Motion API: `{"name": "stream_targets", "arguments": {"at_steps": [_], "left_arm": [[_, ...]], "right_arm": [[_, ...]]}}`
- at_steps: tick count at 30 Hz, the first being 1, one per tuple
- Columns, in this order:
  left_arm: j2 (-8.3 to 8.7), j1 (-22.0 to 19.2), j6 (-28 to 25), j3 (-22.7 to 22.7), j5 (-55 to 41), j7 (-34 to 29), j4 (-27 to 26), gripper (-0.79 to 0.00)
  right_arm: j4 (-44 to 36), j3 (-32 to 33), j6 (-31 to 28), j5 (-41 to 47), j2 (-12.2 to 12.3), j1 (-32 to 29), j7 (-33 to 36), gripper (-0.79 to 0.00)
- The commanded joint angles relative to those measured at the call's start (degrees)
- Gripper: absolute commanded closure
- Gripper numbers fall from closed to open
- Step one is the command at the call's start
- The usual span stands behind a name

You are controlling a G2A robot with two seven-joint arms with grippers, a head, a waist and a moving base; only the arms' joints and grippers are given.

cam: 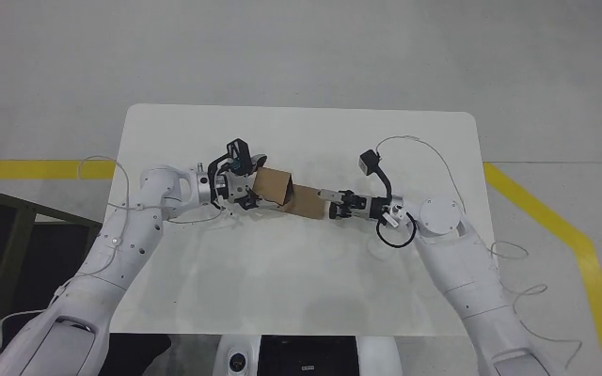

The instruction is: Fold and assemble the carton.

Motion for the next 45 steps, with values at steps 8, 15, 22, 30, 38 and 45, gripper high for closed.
{"name": "stream_targets", "arguments": {"at_steps": [8, 15, 22, 30, 38, 45], "left_arm": [[-0.12, -0.19, 0.0, 0.01, -0.07, -0.36, -0.1, -0.785], [-0.11, -0.2, 0.0, -0.03, 0.33, -0.24, -0.2, -0.785], [-0.02, -0.33, 0.0, 0.04, 0.96, -0.01, -0.44, -0.785], [0.0, -0.4, 0.0, 0.19, 1.25, 0.18, -0.44, -0.785], [0.02, -0.38, 0.0, 0.25, 1.77, 0.64, -0.49, -0.785], [0.03, -0.35, 0.0, 0.18, 2.28, 1.02, -0.48, -0.785]], "right_arm": [[4.1, -2.7, -2.73, 2.48, -0.54, 0.88, -0.46, -0.785], [9.46, -5.63, -6.2, 5.24, -1.5, 4.02, 0.94, -0.785], [14.64, -7.56, -12.28, 10.79, -2.69, 6.46, 2.09, -0.785], [19.54, -9.5, -13.11, 11.78, -3.55, 9.44, 2.88, -0.785], [22.91, -10.85, -16.95, 17.51, -4.91, 11.25, 4.52, -0.785], [25.03, -11.59, -18.63, 17.46, -5.53, 13.17, 4.12, -0.785]]}}
